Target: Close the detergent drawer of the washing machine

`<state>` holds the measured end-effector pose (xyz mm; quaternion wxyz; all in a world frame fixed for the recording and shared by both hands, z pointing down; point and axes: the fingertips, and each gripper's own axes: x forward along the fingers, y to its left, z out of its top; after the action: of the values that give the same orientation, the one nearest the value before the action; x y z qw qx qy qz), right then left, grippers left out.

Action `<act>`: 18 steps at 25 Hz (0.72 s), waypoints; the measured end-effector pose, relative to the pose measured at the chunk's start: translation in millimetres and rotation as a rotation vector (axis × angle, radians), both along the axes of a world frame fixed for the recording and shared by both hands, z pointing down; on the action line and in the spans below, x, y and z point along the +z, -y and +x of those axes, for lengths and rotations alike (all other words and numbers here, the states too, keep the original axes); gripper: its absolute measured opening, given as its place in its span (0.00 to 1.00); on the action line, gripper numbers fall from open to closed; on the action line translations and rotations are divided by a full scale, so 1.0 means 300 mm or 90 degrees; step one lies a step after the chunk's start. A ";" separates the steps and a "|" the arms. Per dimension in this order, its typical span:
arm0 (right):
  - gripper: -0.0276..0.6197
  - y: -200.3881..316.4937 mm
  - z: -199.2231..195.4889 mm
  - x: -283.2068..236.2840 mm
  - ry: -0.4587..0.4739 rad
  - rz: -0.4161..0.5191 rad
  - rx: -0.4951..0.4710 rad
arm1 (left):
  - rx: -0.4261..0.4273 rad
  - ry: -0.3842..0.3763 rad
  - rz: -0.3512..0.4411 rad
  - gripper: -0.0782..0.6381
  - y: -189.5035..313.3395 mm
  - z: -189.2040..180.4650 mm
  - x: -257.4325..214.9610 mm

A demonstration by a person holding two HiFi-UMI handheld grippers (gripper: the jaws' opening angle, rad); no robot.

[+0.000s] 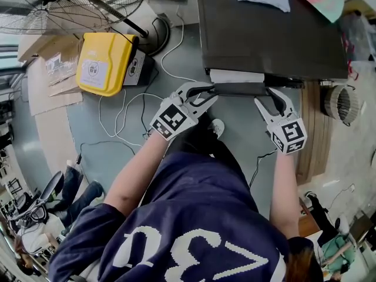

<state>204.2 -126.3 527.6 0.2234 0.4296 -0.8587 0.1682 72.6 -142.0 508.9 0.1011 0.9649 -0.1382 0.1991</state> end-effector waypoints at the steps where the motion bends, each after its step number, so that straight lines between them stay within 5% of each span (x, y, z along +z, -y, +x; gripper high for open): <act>1: 0.35 0.010 0.001 0.000 0.000 0.003 0.008 | -0.008 0.001 0.001 0.25 0.011 0.000 0.001; 12: 0.37 0.051 0.018 -0.003 0.033 0.015 0.125 | -0.074 0.020 0.016 0.35 0.085 -0.008 -0.001; 18: 0.39 0.037 0.036 -0.004 0.011 0.029 0.160 | -0.115 0.006 0.017 0.29 0.065 -0.023 -0.007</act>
<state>215.0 -137.3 526.6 0.1835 0.5372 -0.8035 0.1791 65.6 -161.5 506.6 0.1051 0.9487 -0.2281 0.1922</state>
